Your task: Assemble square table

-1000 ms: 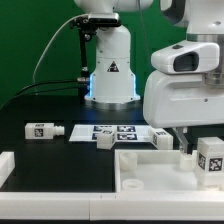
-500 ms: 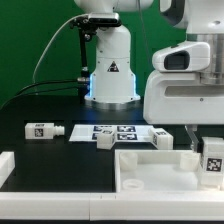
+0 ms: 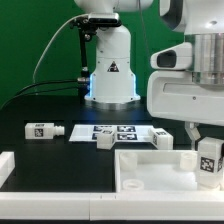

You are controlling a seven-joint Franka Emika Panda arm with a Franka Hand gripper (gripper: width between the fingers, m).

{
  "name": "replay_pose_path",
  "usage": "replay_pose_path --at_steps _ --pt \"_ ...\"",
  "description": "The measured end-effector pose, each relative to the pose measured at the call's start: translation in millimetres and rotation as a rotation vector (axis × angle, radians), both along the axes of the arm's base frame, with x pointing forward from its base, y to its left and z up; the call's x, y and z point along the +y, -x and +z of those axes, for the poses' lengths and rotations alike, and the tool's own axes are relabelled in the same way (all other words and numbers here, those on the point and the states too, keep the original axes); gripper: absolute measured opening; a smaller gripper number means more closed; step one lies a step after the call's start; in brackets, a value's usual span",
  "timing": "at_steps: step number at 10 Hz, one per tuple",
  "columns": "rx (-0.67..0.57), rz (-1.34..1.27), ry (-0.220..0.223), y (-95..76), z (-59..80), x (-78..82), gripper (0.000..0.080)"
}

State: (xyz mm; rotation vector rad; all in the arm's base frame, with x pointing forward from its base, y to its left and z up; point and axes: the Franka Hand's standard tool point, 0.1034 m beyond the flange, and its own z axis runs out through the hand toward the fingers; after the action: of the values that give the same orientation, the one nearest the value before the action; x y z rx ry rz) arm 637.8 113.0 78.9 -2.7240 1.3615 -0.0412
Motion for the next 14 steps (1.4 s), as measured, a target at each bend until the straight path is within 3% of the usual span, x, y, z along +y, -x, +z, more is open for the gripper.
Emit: replay_pose_path --at_steps 2,4,5,6,7,8,12,14 --pt "0.019 -0.226 -0.045 -0.4 0.1 -1.1 0.0284" --pt "0.025 -0.285 -0.053 -0.4 0.0 -1.1 0.0305" --pt "0.022 -0.179 -0.039 0.3 0.2 -0.3 0.0305" --pt "0.025 -0.046 -0.019 1.1 1.9 2.2 0.0503" --pt "0.011 0.109 -0.011 -1.1 4.5 0.6 0.0503" --pt "0.01 0.249 0.004 -1.7 8.0 1.4 0.0618" --pt "-0.01 0.519 0.022 -1.6 5.3 -0.1 0.0648" --pt "-0.04 0.944 0.094 -1.4 2.6 9.9 0.0649"
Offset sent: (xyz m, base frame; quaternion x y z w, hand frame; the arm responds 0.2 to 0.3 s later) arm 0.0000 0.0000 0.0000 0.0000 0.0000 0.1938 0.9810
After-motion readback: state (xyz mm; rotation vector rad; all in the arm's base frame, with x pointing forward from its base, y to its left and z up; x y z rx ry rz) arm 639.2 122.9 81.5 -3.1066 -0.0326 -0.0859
